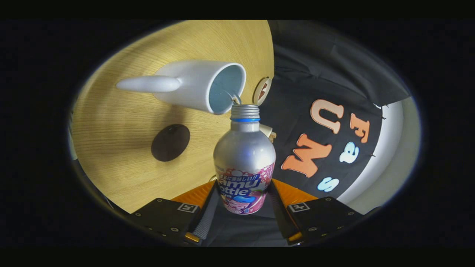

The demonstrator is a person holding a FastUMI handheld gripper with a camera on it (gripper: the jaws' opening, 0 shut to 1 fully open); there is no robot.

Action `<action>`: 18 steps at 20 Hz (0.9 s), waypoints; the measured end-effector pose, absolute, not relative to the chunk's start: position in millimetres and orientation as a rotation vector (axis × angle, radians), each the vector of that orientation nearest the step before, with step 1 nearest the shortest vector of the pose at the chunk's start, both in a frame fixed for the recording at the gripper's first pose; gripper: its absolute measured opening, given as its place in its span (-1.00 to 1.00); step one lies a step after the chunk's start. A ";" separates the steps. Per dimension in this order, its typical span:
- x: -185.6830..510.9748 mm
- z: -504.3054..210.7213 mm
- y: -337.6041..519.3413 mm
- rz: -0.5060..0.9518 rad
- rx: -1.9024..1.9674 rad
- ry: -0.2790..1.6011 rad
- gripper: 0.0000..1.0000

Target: Take the bottle from table, then pour the juice into the cup, finally place the bottle on the coaster

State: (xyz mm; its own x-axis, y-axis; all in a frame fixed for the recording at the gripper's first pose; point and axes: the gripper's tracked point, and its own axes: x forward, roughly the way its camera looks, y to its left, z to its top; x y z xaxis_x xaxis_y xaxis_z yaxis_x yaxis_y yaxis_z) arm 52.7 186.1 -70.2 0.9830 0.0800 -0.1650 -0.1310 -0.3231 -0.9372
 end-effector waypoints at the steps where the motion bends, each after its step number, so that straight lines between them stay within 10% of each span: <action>1: 52.4 -68.9 186.4 0.209 -1.895 0.036 0.46; 18: 57.8 -59.6 190.0 0.204 -1.969 0.029 0.46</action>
